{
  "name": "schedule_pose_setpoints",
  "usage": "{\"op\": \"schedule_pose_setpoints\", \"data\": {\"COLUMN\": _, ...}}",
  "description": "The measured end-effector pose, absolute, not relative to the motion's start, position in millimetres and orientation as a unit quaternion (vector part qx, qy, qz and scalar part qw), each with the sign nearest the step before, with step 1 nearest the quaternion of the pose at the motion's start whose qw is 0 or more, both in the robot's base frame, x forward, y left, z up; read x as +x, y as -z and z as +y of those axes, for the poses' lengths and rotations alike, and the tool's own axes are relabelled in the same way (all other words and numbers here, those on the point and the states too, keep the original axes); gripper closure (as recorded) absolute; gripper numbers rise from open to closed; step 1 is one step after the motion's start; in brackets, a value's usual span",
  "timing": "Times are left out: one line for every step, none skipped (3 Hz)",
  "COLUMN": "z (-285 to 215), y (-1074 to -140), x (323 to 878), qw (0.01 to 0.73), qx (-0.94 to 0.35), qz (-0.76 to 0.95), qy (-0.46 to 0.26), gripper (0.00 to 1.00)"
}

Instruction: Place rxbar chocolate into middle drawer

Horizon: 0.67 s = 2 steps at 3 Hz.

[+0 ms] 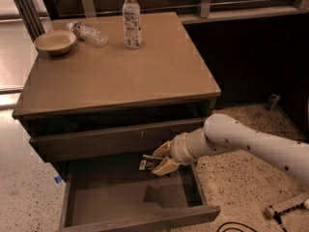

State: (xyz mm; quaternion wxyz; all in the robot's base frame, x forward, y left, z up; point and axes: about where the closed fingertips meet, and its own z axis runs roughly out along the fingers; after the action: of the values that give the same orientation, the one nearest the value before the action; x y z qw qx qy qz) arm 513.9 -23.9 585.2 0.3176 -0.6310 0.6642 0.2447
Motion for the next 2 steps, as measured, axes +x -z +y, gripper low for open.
{"op": "schedule_pose_setpoints", "data": {"z": -4.7, "y": -518.1, "x": 513.0, "qw": 0.298, "qx": -0.628, "qz": 0.663, "qy": -0.277, "gripper": 1.00}}
{"op": "schedule_pose_setpoints", "data": {"z": -1.4, "y": -504.6, "x": 507.6, "qw": 0.292, "qx": -0.633, "qz": 0.661, "qy": -0.277, "gripper": 1.00}}
